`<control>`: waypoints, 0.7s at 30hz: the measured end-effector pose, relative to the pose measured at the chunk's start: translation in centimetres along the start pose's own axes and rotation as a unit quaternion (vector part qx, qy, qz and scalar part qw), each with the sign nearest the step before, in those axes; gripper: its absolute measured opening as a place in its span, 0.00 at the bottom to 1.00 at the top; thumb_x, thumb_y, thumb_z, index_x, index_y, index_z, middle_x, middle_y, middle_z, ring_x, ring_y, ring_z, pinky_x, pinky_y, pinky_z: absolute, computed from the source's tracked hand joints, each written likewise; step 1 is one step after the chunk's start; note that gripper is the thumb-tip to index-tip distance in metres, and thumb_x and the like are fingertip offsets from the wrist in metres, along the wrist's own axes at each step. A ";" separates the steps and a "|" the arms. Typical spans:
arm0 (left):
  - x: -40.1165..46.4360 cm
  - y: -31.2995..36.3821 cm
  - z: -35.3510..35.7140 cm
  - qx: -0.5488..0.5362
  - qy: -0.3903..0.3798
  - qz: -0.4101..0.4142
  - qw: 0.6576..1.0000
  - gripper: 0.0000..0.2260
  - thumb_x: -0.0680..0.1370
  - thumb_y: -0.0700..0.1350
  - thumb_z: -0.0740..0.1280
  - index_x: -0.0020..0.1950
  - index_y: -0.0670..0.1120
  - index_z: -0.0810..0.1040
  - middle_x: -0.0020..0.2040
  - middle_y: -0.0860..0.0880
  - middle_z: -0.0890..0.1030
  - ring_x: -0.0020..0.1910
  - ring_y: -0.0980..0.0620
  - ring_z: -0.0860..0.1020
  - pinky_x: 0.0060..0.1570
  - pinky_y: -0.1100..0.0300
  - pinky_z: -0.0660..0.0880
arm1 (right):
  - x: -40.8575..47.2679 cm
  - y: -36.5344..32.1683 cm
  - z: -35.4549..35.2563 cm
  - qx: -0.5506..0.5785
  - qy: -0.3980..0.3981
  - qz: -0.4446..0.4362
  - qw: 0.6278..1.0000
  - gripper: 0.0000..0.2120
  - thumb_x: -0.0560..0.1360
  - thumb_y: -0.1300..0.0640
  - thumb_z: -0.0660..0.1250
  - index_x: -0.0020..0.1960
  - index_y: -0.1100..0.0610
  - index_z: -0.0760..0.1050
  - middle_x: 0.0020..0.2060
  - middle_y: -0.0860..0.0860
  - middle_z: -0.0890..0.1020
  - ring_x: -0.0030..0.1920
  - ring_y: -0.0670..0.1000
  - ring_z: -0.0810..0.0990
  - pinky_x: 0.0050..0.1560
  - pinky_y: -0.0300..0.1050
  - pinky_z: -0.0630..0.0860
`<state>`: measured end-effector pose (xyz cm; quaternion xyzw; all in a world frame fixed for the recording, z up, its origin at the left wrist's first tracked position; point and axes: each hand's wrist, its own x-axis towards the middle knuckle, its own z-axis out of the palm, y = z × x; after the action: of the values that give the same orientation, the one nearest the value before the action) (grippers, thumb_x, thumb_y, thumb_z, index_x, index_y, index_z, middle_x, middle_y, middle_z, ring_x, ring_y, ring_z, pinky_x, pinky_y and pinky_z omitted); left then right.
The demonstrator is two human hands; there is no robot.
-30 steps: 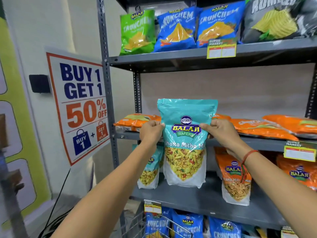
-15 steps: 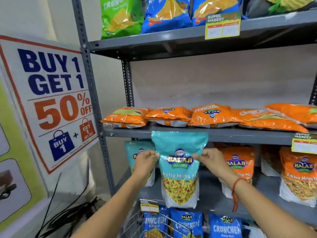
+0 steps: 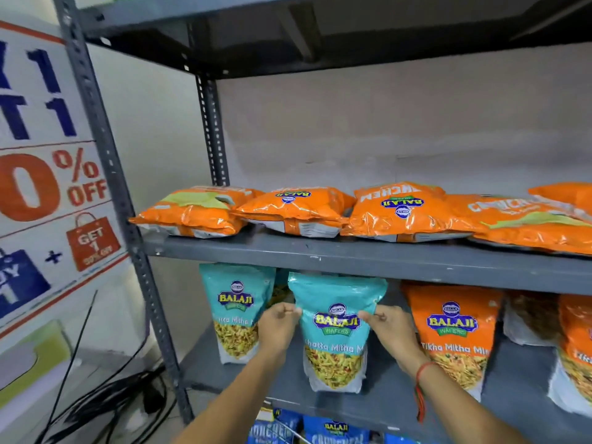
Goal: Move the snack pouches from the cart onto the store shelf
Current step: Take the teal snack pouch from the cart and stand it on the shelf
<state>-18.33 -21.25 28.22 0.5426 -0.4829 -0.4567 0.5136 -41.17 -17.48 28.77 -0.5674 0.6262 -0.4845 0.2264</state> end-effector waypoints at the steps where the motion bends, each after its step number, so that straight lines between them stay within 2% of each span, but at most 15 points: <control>1: 0.5 -0.2 0.5 -0.004 -0.002 0.003 1.000 0.05 0.69 0.45 0.70 0.32 0.47 0.80 0.34 0.46 0.81 0.40 0.46 0.78 0.52 0.43 0.78 | 0.6 0.5 0.1 0.000 0.002 0.000 1.000 0.19 0.71 0.49 0.72 0.43 0.68 0.79 0.42 0.63 0.86 0.45 0.62 0.83 0.41 0.60 0.81; 3: 1.4 -0.6 1.2 -0.024 -0.003 -0.003 1.000 0.04 0.65 0.46 0.70 0.31 0.47 0.79 0.35 0.44 0.80 0.41 0.45 0.77 0.54 0.41 0.77 | 1.7 1.8 0.5 0.013 -0.005 0.009 1.000 0.19 0.72 0.50 0.72 0.41 0.68 0.79 0.41 0.62 0.86 0.45 0.63 0.83 0.39 0.55 0.81; 5: 2.0 -1.4 1.9 -0.027 -0.005 -0.010 1.000 0.02 0.65 0.45 0.70 0.33 0.48 0.81 0.37 0.42 0.81 0.43 0.41 0.80 0.55 0.44 0.77 | 2.3 3.2 1.0 0.031 -0.012 0.032 0.999 0.17 0.72 0.51 0.72 0.38 0.67 0.78 0.39 0.62 0.86 0.44 0.64 0.83 0.37 0.52 0.77; 7: 2.5 -2.2 2.3 -0.016 -0.013 -0.012 1.000 0.02 0.69 0.43 0.70 0.38 0.50 0.81 0.43 0.41 0.84 0.49 0.38 0.82 0.57 0.44 0.79 | 2.5 4.3 1.3 0.055 -0.014 0.051 0.997 0.15 0.72 0.52 0.71 0.36 0.65 0.78 0.35 0.56 0.87 0.38 0.57 0.84 0.36 0.53 0.76; 9: 2.9 -2.7 2.8 -0.028 -0.017 -0.018 0.999 0.04 0.72 0.41 0.70 0.40 0.50 0.82 0.44 0.42 0.85 0.50 0.39 0.83 0.57 0.44 0.79 | 2.7 5.2 1.5 0.088 -0.017 0.060 0.994 0.16 0.72 0.52 0.71 0.35 0.65 0.77 0.34 0.54 0.87 0.36 0.51 0.80 0.36 0.49 0.73; 11: 3.4 -2.8 3.4 -0.040 -0.016 -0.016 0.999 0.05 0.73 0.39 0.70 0.40 0.48 0.83 0.43 0.41 0.84 0.48 0.41 0.82 0.56 0.45 0.78 | 3.0 5.6 1.4 0.111 -0.020 0.065 0.991 0.15 0.72 0.51 0.71 0.35 0.62 0.78 0.36 0.51 0.87 0.35 0.49 0.81 0.35 0.44 0.72; 13: 3.8 -3.1 3.6 -0.063 -0.018 -0.010 0.998 0.04 0.74 0.37 0.70 0.40 0.45 0.83 0.44 0.37 0.84 0.47 0.43 0.80 0.54 0.44 0.77 | 3.1 5.6 1.2 0.150 -0.035 0.078 0.985 0.05 0.72 0.52 0.72 0.40 0.53 0.83 0.41 0.47 0.88 0.40 0.43 0.85 0.35 0.32 0.75; 14: 4.0 -3.5 3.5 -0.074 -0.036 -0.009 0.997 0.03 0.73 0.37 0.71 0.43 0.43 0.83 0.46 0.36 0.85 0.47 0.43 0.80 0.52 0.45 0.78 | 3.0 5.8 1.0 0.174 -0.053 0.086 0.980 0.03 0.70 0.52 0.73 0.44 0.49 0.83 0.44 0.45 0.88 0.44 0.41 0.85 0.36 0.30 0.76; 15: 4.1 -4.0 3.3 -0.082 -0.064 -0.011 0.994 0.05 0.72 0.37 0.72 0.47 0.42 0.82 0.48 0.37 0.85 0.48 0.44 0.81 0.49 0.50 0.79 | 2.9 6.1 0.9 0.190 -0.076 0.094 0.974 0.08 0.68 0.51 0.74 0.47 0.47 0.82 0.47 0.45 0.87 0.47 0.40 0.84 0.38 0.30 0.77; 17: 4.1 -5.8 2.8 -0.101 -0.135 -0.026 0.985 0.22 0.67 0.38 0.77 0.59 0.40 0.77 0.51 0.44 0.85 0.50 0.47 0.83 0.44 0.61 0.81 | 2.3 7.4 0.9 0.203 -0.130 0.120 0.963 0.23 0.64 0.51 0.77 0.57 0.48 0.77 0.54 0.46 0.84 0.52 0.42 0.82 0.44 0.35 0.79; 19: 3.6 -8.3 2.4 -0.054 -0.180 -0.062 0.980 0.39 0.58 0.43 0.81 0.65 0.43 0.69 0.57 0.49 0.80 0.56 0.51 0.80 0.43 0.65 0.80 | 1.3 9.3 1.3 0.176 -0.183 0.157 0.954 0.38 0.62 0.54 0.79 0.68 0.51 0.67 0.62 0.47 0.77 0.59 0.45 0.79 0.54 0.40 0.79; 20: 3.2 -9.6 2.3 -0.016 -0.195 -0.077 0.978 0.43 0.55 0.44 0.82 0.66 0.46 0.67 0.59 0.51 0.78 0.58 0.51 0.78 0.44 0.65 0.79 | 0.6 10.3 1.7 0.156 -0.212 0.179 0.948 0.43 0.62 0.57 0.80 0.71 0.53 0.61 0.64 0.47 0.74 0.62 0.47 0.76 0.58 0.42 0.77; 21: 2.8 -11.0 2.3 0.007 -0.203 -0.083 0.976 0.44 0.54 0.45 0.83 0.66 0.48 0.67 0.60 0.51 0.78 0.58 0.52 0.78 0.45 0.66 0.79 | 0.0 11.2 2.1 0.145 -0.237 0.193 0.941 0.44 0.62 0.60 0.80 0.71 0.52 0.59 0.63 0.45 0.72 0.61 0.46 0.75 0.57 0.39 0.77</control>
<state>-19.68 -24.26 17.08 0.4798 -0.5336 -0.5953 0.3615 -44.87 -19.53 18.23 -0.4953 0.5749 -0.3683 0.5371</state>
